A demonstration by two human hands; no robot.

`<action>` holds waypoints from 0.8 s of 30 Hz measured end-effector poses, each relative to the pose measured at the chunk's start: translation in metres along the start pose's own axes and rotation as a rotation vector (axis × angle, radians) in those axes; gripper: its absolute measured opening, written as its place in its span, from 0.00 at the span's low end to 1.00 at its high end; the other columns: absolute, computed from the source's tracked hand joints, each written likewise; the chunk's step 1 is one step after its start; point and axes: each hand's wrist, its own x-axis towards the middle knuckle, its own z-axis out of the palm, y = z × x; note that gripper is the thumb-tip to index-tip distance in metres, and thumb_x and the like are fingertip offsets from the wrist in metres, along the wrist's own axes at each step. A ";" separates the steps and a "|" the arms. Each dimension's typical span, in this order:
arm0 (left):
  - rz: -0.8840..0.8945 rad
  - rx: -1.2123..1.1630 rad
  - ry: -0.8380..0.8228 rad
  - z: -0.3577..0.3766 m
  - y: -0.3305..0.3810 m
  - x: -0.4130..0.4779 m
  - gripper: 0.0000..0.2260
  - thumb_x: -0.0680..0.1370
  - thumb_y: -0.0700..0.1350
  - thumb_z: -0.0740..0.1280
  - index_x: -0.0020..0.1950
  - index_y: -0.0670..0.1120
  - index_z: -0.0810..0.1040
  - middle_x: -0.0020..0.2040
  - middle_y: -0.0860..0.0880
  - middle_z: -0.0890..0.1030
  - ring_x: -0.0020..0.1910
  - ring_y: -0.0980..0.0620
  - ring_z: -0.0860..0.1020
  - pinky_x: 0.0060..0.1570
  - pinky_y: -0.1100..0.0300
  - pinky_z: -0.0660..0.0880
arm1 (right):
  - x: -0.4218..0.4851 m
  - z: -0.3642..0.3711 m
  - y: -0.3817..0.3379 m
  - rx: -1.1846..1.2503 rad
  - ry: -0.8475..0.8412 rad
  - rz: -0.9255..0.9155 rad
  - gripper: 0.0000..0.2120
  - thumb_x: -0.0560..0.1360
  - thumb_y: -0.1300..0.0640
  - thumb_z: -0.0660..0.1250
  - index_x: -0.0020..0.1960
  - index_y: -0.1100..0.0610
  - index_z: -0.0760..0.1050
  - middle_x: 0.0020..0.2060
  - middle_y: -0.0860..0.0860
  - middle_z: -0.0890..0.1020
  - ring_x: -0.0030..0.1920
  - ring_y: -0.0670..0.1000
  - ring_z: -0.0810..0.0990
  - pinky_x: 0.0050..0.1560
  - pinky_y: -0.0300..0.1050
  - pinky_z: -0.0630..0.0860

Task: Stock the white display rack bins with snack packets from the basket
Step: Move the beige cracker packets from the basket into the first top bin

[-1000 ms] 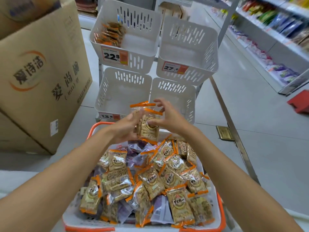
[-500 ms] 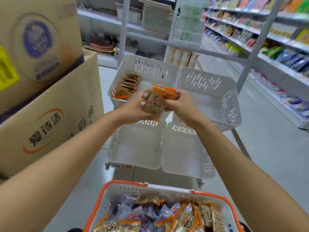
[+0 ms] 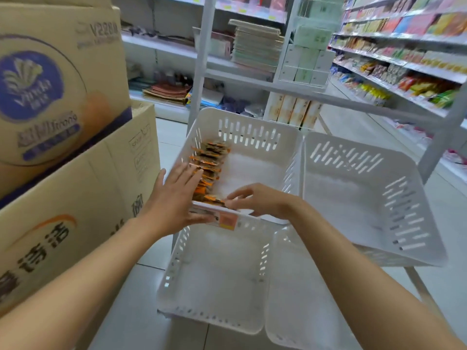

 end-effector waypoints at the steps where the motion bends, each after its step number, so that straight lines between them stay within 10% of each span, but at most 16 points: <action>1: 0.001 -0.001 0.016 0.001 -0.001 0.000 0.52 0.66 0.78 0.55 0.82 0.50 0.47 0.82 0.53 0.48 0.80 0.52 0.42 0.77 0.43 0.41 | 0.004 0.003 0.001 -0.018 0.003 -0.008 0.18 0.75 0.45 0.71 0.62 0.50 0.79 0.58 0.53 0.80 0.54 0.50 0.79 0.49 0.39 0.76; 7: 0.013 -0.052 0.088 0.007 -0.003 -0.002 0.60 0.58 0.84 0.34 0.81 0.49 0.56 0.80 0.52 0.59 0.80 0.51 0.53 0.77 0.43 0.48 | 0.017 0.009 0.008 0.090 0.031 -0.030 0.20 0.72 0.45 0.74 0.62 0.49 0.78 0.56 0.53 0.81 0.51 0.48 0.80 0.45 0.38 0.73; 12: -0.034 -0.165 0.041 -0.010 0.008 -0.010 0.52 0.64 0.78 0.58 0.81 0.51 0.55 0.80 0.53 0.58 0.80 0.53 0.51 0.76 0.39 0.43 | 0.000 0.011 0.002 0.074 0.131 -0.033 0.24 0.74 0.44 0.72 0.68 0.48 0.74 0.67 0.53 0.72 0.66 0.50 0.72 0.53 0.44 0.76; 19: 0.047 -0.373 0.241 -0.034 0.081 -0.068 0.27 0.69 0.59 0.76 0.64 0.48 0.78 0.59 0.49 0.81 0.61 0.45 0.75 0.61 0.49 0.67 | -0.102 0.042 -0.004 0.000 0.654 -0.244 0.09 0.74 0.57 0.71 0.55 0.53 0.81 0.48 0.49 0.81 0.44 0.47 0.78 0.44 0.35 0.72; 24: 0.087 -0.577 0.015 -0.006 0.141 -0.134 0.26 0.71 0.55 0.76 0.65 0.44 0.78 0.60 0.46 0.81 0.59 0.47 0.77 0.59 0.54 0.72 | -0.197 0.081 0.049 -0.138 0.334 -0.052 0.11 0.76 0.56 0.71 0.57 0.56 0.81 0.47 0.51 0.83 0.44 0.46 0.80 0.47 0.38 0.76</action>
